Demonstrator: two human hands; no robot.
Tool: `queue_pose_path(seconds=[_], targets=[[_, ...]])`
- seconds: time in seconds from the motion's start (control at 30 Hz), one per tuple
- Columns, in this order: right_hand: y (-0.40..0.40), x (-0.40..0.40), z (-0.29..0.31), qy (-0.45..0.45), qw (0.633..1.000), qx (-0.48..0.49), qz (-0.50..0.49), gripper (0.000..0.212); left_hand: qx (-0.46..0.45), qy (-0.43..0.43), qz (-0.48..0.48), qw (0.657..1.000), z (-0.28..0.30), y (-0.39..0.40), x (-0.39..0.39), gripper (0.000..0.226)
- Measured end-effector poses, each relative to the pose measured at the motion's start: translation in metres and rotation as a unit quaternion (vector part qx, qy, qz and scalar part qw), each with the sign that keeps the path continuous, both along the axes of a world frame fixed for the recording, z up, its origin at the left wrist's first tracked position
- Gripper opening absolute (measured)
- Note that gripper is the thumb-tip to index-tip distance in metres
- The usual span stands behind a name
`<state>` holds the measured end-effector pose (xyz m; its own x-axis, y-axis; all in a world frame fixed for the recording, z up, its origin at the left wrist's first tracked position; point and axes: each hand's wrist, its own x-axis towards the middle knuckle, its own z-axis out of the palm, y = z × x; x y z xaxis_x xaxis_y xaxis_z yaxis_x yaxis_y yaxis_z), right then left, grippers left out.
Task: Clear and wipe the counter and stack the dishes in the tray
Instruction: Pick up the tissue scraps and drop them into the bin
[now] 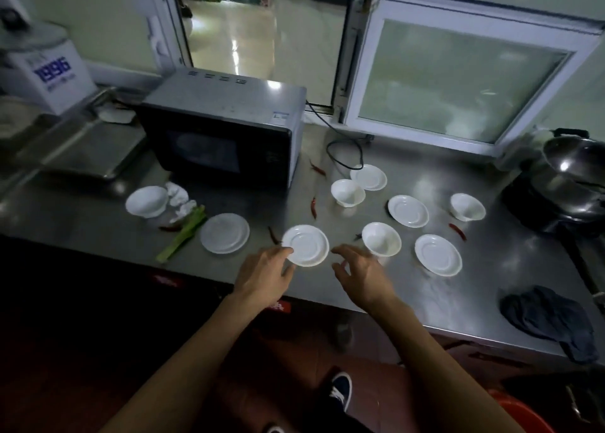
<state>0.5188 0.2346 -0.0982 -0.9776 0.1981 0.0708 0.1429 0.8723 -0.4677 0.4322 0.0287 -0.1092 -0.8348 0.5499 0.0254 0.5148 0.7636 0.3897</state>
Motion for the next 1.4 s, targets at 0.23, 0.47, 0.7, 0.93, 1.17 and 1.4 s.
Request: queue_pose_path(seconds=[0.23, 0.47, 0.7, 0.93, 1.17, 1.4], targets=[[-0.034, -0.068, -0.027, -0.037, 0.995, -0.050, 0.077, 0.036, -0.040, -0.086, 0.106, 0.990, -0.030, -0.057, -0.028, 0.055], [-0.058, -0.139, -0.040, -0.054, 0.984, -0.100, 0.134, 0.036, -0.053, -0.094, 0.175, 0.979, -0.028, -0.077, -0.070, 0.046], [-0.078, -0.203, -0.054, -0.070, 0.961, -0.122, 0.239, 0.039, -0.038, -0.083, 0.254, 0.963, -0.023, -0.098, -0.090, 0.045], [-0.111, -0.247, -0.063, -0.099, 0.946, -0.135, 0.279, 0.040, -0.032, -0.100, 0.303, 0.947, -0.028, -0.116, -0.105, 0.057], [-0.139, -0.294, -0.081, -0.102, 0.950, -0.147, 0.256, 0.038, 0.001, -0.088, 0.295, 0.951, -0.054, -0.146, -0.159, 0.047], [-0.192, -0.357, -0.106, -0.102, 0.963, -0.128, 0.215, 0.020, 0.016, -0.056, 0.232, 0.971, -0.064, -0.187, -0.267, 0.033]])
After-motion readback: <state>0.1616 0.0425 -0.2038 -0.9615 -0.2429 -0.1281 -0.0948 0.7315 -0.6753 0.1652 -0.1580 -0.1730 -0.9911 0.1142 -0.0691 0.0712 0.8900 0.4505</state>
